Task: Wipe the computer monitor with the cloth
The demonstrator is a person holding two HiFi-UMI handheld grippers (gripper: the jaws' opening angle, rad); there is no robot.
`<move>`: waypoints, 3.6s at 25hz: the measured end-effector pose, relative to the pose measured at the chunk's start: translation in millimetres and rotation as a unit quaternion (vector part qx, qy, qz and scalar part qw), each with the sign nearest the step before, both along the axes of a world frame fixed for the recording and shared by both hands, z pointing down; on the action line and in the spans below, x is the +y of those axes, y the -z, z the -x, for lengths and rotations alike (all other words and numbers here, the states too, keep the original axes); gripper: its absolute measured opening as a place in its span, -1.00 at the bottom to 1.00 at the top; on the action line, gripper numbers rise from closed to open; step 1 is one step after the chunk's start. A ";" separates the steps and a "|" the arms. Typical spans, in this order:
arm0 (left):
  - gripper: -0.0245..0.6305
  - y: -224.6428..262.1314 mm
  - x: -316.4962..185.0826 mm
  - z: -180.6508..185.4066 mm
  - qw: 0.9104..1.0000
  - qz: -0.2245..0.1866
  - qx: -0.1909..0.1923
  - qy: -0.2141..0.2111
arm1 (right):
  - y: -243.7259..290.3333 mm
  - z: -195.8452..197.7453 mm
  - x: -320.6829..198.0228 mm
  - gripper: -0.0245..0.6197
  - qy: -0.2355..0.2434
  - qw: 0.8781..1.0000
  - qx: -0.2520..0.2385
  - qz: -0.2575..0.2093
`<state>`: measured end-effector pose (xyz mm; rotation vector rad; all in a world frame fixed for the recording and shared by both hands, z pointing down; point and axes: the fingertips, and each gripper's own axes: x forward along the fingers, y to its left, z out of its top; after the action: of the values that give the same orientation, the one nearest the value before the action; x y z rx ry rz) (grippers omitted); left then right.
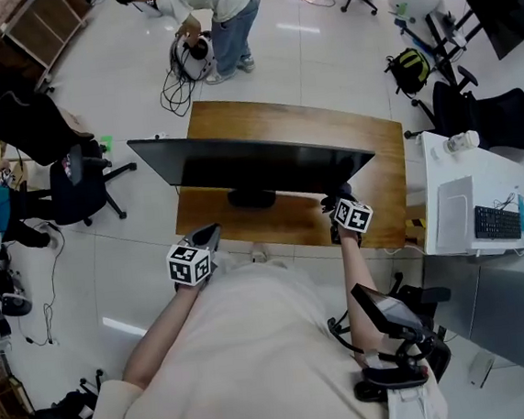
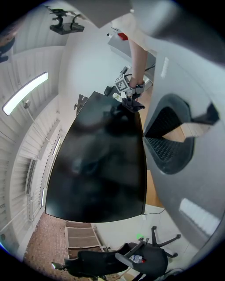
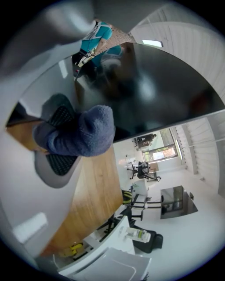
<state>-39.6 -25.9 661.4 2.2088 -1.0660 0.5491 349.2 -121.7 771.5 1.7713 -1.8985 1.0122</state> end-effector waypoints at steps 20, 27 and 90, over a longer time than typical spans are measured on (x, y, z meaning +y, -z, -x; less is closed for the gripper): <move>-0.91 -2.7 -12.2 12.5 1.000 0.000 0.005 0.027 | -88.5 3.3 13.5 -0.56 0.024 0.996 0.005 0.090; -0.91 -1.5 -9.2 25.5 0.999 0.004 0.001 0.032 | -92.6 8.1 13.9 -0.56 -0.006 0.996 -0.011 0.089; -0.91 -9.1 -34.8 289.4 0.995 0.006 0.054 0.081 | -88.4 394.4 -31.3 -0.56 0.142 0.980 -0.011 0.141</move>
<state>-329.0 -60.7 670.5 2.0942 -1.1681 0.3606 -45.3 -153.1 859.9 1.2947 -1.8473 1.1291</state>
